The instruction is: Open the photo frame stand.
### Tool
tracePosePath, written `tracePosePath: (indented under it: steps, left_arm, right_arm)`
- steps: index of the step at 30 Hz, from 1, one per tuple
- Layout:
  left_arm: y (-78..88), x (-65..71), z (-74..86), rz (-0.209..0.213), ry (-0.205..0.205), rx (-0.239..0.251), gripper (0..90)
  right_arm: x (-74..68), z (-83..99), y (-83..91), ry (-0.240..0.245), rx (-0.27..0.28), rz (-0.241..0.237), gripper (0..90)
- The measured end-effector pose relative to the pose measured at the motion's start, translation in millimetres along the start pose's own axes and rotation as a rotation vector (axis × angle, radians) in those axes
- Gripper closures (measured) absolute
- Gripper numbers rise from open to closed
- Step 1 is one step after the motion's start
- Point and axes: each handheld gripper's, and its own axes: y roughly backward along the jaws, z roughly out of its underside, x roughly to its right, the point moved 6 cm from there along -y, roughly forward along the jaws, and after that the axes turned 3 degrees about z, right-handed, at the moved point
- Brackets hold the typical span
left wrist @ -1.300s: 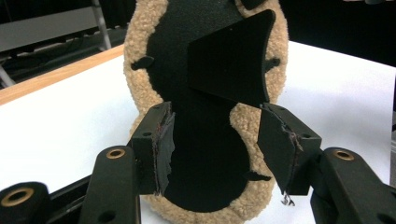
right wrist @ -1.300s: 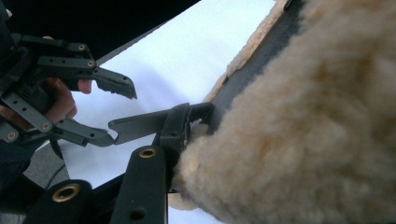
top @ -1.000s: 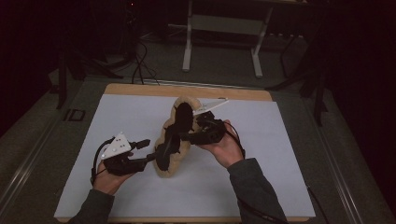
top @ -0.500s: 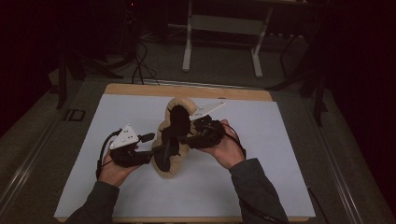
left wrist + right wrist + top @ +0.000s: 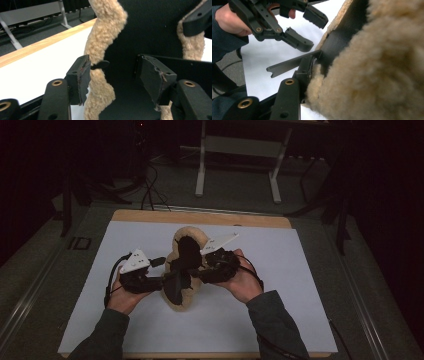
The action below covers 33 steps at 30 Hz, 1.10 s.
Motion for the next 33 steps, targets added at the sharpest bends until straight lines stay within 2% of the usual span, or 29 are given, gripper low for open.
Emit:
tracePosePath:
  steps: [7,13,17,19,22,24,27,30,33]
  left_arm:
    - [-0.6,-3.4,-9.3,0.005,0.002,0.001,36.2]
    - [-2.2,-6.1,-14.9,0.005,-0.016,0.003,35.1]
    - [-0.9,-7.5,-20.2,0.012,-0.009,0.038,33.9]
    - [-0.9,-6.4,-23.4,0.031,-0.011,0.057,33.2]
    - [-1.7,-4.7,-25.3,0.072,-0.017,0.055,32.3]
    - [-1.9,-2.7,-24.7,0.102,-0.025,0.034,35.4]
    - [0.3,-1.4,-24.2,0.083,-0.047,0.026,40.1]
    - [5.6,-2.3,-23.1,0.065,-0.053,0.034,50.9]
    - [9.7,-1.4,-21.8,0.045,-0.074,0.034,56.9]
  right_arm:
    - [-4.1,-1.5,0.3,0.037,-0.002,-0.005,60.8]
    - [-8.5,-3.0,0.3,0.068,-0.003,-0.015,61.3]
    - [-10.1,-3.7,0.3,0.084,-0.005,-0.018,61.5]
    - [-10.8,-3.6,0.4,0.089,-0.004,-0.027,62.0]
    - [-12.0,-3.3,0.7,0.104,-0.009,-0.035,62.0]
    - [-12.2,-3.4,0.7,0.114,-0.009,-0.038,61.9]
    - [-11.9,-3.7,0.5,0.115,-0.015,-0.036,61.4]
    - [-10.6,-2.7,0.8,0.115,-0.033,-0.024,59.8]
    - [-10.0,-2.0,1.4,0.12,-0.05,-0.015,58.2]
